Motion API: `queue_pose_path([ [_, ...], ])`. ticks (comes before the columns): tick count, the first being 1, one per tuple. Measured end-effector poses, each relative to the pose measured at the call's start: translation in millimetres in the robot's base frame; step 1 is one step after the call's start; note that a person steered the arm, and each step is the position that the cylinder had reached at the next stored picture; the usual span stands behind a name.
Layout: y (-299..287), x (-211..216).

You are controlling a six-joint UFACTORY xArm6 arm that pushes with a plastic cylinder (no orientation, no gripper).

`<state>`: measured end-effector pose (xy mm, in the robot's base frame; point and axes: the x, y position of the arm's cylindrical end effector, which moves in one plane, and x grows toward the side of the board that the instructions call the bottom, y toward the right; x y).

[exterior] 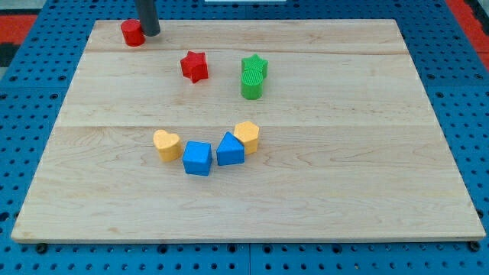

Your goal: Move the green blocks diagonally top right to the red star

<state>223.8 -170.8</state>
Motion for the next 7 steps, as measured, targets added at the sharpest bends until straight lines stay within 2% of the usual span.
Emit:
queue_pose_path([
  [4,8.3,-4.9],
  [6,77.5,4.4],
  [7,142.1,15.3],
])
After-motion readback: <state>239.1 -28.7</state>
